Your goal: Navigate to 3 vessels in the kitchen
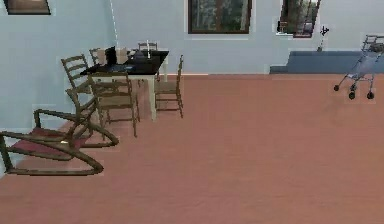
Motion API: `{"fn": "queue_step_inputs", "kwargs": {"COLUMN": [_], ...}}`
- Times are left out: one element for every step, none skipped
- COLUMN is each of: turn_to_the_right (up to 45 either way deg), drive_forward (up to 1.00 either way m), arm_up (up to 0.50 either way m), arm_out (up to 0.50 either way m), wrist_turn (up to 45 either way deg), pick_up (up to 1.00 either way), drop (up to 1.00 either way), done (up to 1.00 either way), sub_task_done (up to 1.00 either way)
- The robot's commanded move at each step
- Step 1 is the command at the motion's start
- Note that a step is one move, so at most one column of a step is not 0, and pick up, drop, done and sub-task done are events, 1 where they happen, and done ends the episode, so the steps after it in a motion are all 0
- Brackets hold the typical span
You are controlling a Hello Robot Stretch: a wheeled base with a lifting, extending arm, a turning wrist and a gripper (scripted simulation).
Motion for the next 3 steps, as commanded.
{"fn": "queue_step_inputs", "kwargs": {"turn_to_the_right": [45.0,24.0,0.0], "drive_forward": [0.00,0.00,1.00], "arm_up": [0.00,0.00,0.00], "arm_out": [0.00,0.00,0.00], "wrist_turn": [0.0,0.0,0.0], "pick_up": [0.00,0.00,0.00], "drop": [0.00,0.00,0.00], "done": [0.00,0.00,0.00], "sub_task_done": [0.00,0.00,0.00]}}
